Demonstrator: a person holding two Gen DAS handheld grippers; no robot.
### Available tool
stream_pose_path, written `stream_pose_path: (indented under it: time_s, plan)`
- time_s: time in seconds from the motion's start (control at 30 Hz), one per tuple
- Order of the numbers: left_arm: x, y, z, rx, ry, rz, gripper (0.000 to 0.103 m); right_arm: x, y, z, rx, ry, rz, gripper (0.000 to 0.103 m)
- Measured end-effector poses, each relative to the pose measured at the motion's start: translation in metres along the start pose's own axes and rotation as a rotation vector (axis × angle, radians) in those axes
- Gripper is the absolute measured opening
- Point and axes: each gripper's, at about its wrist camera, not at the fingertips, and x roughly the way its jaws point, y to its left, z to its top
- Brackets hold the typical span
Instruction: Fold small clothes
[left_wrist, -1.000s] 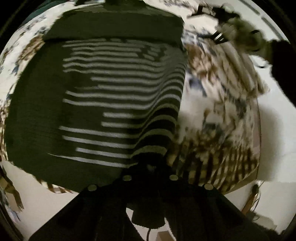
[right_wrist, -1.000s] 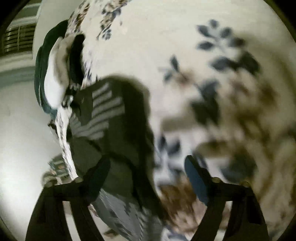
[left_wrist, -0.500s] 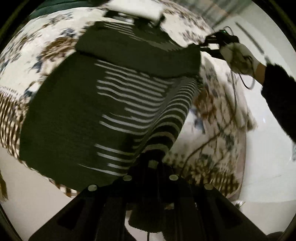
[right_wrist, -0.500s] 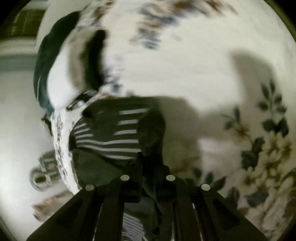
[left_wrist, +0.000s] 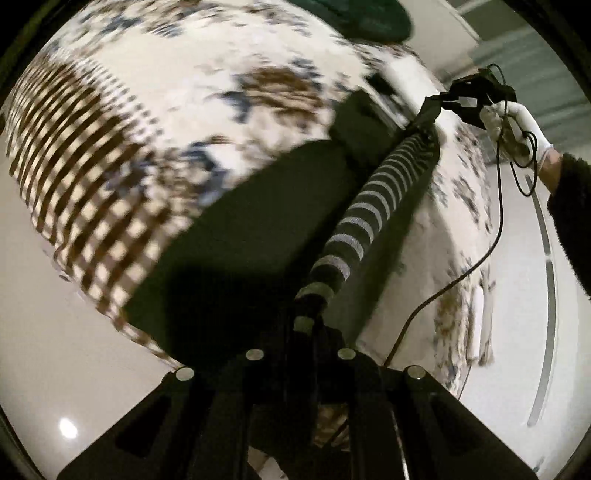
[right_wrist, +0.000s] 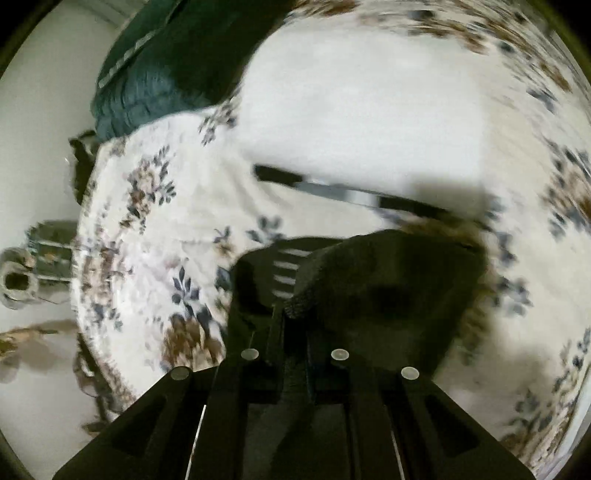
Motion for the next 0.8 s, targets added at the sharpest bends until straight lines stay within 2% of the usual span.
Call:
stream_pose_path:
  time_s: [0.1, 0.23, 0.27, 0.3, 0.33, 0.37, 0.4, 0.43, 0.53, 0.7, 0.8]
  plan:
    - [0.018, 0.046, 0.016, -0.061, 0.022, -0.003, 0.005, 0.059, 0.048, 0.011, -0.026, 0.033, -0.093, 0.008]
    - [0.047, 0.097, 0.031, -0.141, 0.116, -0.054, 0.005, 0.120, 0.075, 0.011, -0.017, 0.068, -0.194, 0.010]
    - [0.052, 0.110, 0.034, -0.158, 0.137, -0.084, 0.010, 0.127, 0.072, 0.008, 0.010, 0.084, -0.181, 0.016]
    - [0.052, 0.115, 0.035, -0.162, 0.147, -0.079, 0.014, 0.132, 0.069, 0.006, 0.050, 0.105, -0.151, 0.027]
    - [0.051, 0.121, 0.036, -0.166, 0.156, -0.088, 0.022, 0.135, 0.065, 0.002, 0.077, 0.125, -0.114, 0.035]
    - [0.049, 0.126, 0.038, -0.170, 0.159, -0.111, 0.039, 0.132, 0.061, -0.005, 0.104, 0.133, -0.063, 0.046]
    - [0.045, 0.129, 0.039, -0.170, 0.157, -0.114, 0.049, 0.123, 0.056, -0.014, 0.122, 0.121, -0.035, 0.052]
    - [0.040, 0.130, 0.040, -0.163, 0.154, -0.108, 0.061, 0.116, 0.052, -0.024, 0.130, 0.112, -0.019, 0.055]
    - [0.034, 0.123, 0.046, -0.116, 0.155, -0.095, 0.061, 0.083, 0.037, -0.076, 0.127, 0.102, 0.027, 0.058]
    - [0.046, 0.072, 0.055, 0.059, 0.172, -0.036, 0.061, 0.050, 0.001, -0.204, 0.093, 0.117, -0.023, 0.058]
    - [0.076, 0.053, 0.058, 0.120, 0.201, 0.159, 0.061, 0.050, -0.029, -0.279, 0.123, 0.141, -0.040, 0.058]
